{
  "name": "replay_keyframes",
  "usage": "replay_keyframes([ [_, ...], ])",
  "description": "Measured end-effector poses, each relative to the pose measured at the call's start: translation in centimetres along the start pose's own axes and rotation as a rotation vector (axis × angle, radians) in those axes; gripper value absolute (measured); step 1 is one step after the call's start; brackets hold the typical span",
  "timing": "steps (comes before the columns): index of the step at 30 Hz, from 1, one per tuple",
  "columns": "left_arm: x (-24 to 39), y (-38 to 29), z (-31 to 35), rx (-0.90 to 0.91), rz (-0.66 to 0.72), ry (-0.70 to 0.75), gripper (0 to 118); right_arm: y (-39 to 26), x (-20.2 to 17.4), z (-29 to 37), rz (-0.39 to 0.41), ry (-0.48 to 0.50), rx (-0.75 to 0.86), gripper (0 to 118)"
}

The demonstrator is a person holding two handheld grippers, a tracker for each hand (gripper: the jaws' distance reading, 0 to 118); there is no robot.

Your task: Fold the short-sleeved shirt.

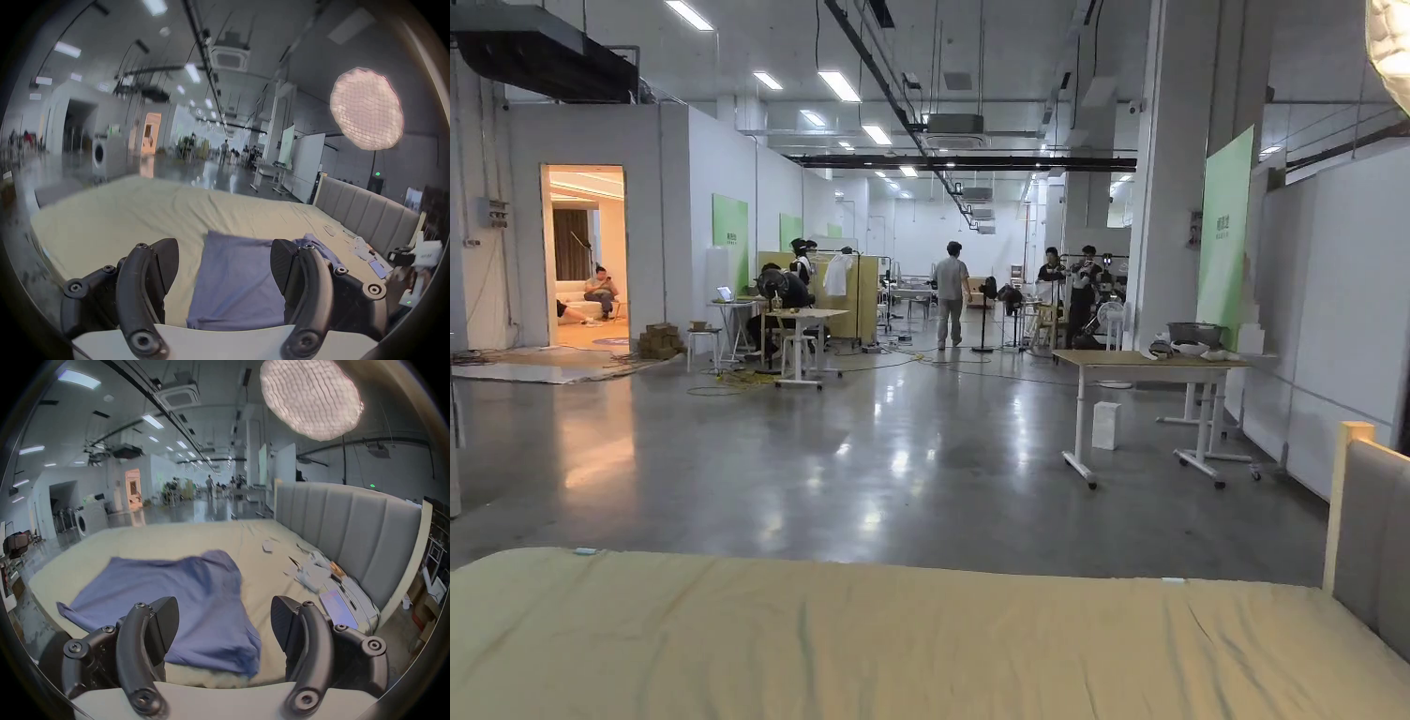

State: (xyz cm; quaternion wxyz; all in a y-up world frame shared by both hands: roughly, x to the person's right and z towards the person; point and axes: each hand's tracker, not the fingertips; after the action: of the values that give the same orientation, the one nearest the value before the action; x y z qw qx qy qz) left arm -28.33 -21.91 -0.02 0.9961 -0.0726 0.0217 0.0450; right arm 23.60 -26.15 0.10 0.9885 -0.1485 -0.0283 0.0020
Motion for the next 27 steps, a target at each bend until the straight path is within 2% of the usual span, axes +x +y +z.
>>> replay_keyframes([
  [2, 1.9, 0.5, 1.1, 0.054, -0.042, 0.031, 78, 1.0, -1.0, 0.6, 0.004, 0.036, 0.065, 79],
  [4, 3.3, 0.6, 1.9, 0.055, -0.053, 0.023, 71, 1.9, -2.2, 1.1, 0.01, 0.056, 0.081, 66],
  [6, 4.7, 0.7, 2.6, 0.058, -0.081, 0.023, 53, 2.6, -3.2, 1.5, 0.013, 0.083, 0.118, 46],
  [7, 5.3, 0.6, 2.7, 0.053, -0.1, 0.018, 40, 2.7, -3.4, 1.7, 0.01, 0.089, 0.133, 38],
  [8, 5.7, 0.4, 2.9, 0.061, -0.12, 0.008, 21, 2.9, -3.7, 1.8, 0.018, 0.095, 0.144, 28],
  [9, 6.1, 0.2, 3.0, 0.061, -0.142, -0.009, 14, 2.9, -3.9, 1.8, 0.016, 0.093, 0.14, 22],
  [11, 6.4, -0.1, 3.1, 0.046, -0.156, -0.032, 12, 2.6, -4.5, 1.8, 0.035, 0.057, 0.148, 12],
  [12, 6.3, -0.5, 3.1, 0.034, -0.161, -0.077, 12, 2.5, -4.6, 1.9, 0.076, 0.031, 0.181, 12],
  [13, 6.4, -0.8, 3.0, 0.024, -0.165, -0.104, 6, 2.2, -4.7, 1.9, 0.088, 0.019, 0.183, 1],
  [14, 6.5, -1.1, 2.9, 0.015, -0.161, -0.094, 2, 2.3, -4.8, 2.0, 0.132, 0.007, 0.218, 0],
  [15, 6.5, -1.3, 2.8, -0.013, -0.154, -0.108, 0, 1.5, -4.5, 1.5, 0.05, 0.044, 0.096, 0],
  [16, 6.4, -1.3, 2.9, -0.013, -0.147, -0.107, 0, 1.3, -4.5, 1.4, 0.036, 0.041, 0.076, 0],
  [17, 6.3, -1.4, 2.9, -0.017, -0.135, -0.114, 0, 1.4, -4.5, 1.6, 0.075, 0.038, 0.136, 0],
  [19, 6.2, -1.3, 2.8, -0.026, -0.122, -0.123, 0, 1.3, -4.2, 1.4, 0.051, 0.047, 0.11, 0],
  [20, 6.1, -1.5, 2.7, -0.024, -0.122, -0.118, 0, 0.7, -3.9, 1.2, -0.023, 0.038, 0.039, 0],
  [27, 5.2, -1.2, 2.5, -0.033, -0.112, -0.12, 0, 0.5, -3.3, 1.3, -0.026, 0.034, 0.056, 0],
])
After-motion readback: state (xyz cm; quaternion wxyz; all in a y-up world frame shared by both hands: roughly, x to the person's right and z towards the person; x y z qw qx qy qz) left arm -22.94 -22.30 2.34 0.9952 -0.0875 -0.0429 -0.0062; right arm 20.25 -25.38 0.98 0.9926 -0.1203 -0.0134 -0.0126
